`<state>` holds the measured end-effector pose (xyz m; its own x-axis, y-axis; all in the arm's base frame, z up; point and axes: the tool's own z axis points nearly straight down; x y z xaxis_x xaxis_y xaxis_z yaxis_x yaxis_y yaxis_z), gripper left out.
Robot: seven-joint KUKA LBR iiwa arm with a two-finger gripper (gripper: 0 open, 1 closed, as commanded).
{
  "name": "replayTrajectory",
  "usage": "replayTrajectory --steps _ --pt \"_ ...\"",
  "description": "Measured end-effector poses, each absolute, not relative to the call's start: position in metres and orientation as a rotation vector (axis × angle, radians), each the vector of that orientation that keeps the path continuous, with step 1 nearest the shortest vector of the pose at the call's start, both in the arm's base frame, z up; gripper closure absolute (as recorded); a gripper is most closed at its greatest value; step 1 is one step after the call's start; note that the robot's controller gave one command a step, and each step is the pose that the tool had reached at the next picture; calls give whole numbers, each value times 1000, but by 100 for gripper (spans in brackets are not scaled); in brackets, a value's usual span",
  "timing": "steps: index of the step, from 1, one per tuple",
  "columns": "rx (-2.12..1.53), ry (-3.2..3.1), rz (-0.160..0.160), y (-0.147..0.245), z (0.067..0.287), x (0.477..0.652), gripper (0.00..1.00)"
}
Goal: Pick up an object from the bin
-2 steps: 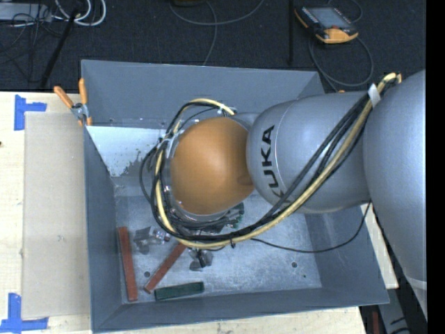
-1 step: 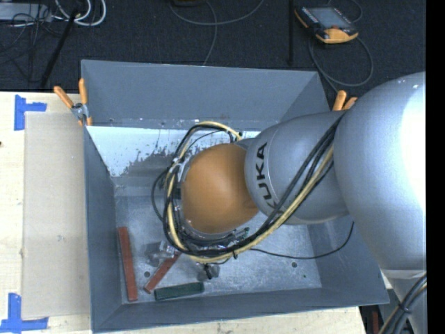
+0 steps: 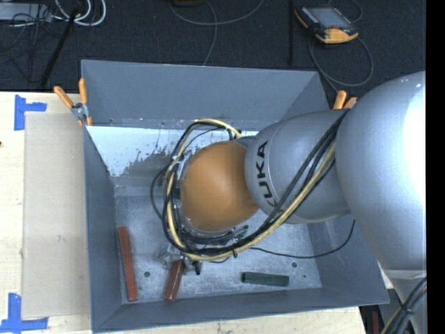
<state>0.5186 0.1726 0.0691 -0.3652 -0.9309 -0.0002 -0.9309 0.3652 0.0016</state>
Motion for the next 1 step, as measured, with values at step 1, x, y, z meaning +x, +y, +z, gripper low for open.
replayTrajectory --steps 1 --pt "1912 -2500 -3 216 156 482 100"
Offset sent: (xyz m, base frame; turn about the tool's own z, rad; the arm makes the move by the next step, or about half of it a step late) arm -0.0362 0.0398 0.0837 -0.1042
